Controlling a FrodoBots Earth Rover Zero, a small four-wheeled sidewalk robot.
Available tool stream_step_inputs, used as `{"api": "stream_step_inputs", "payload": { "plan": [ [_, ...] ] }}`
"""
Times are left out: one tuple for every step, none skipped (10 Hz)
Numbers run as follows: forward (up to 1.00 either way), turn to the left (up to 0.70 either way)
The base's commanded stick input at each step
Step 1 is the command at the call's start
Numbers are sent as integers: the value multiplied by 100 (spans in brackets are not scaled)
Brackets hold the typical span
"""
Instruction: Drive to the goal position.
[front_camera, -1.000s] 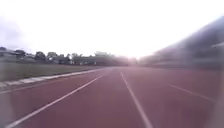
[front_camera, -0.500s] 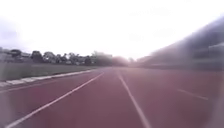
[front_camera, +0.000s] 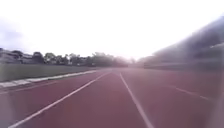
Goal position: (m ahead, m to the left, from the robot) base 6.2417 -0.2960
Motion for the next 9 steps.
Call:
{"api": "stream_step_inputs", "payload": {
  "plan": [
    [70,-18],
    [70,0],
    [70,0],
    [70,0],
    [70,0],
    [70,0],
    [70,0],
    [70,0],
    [70,-3]
  ]
}}
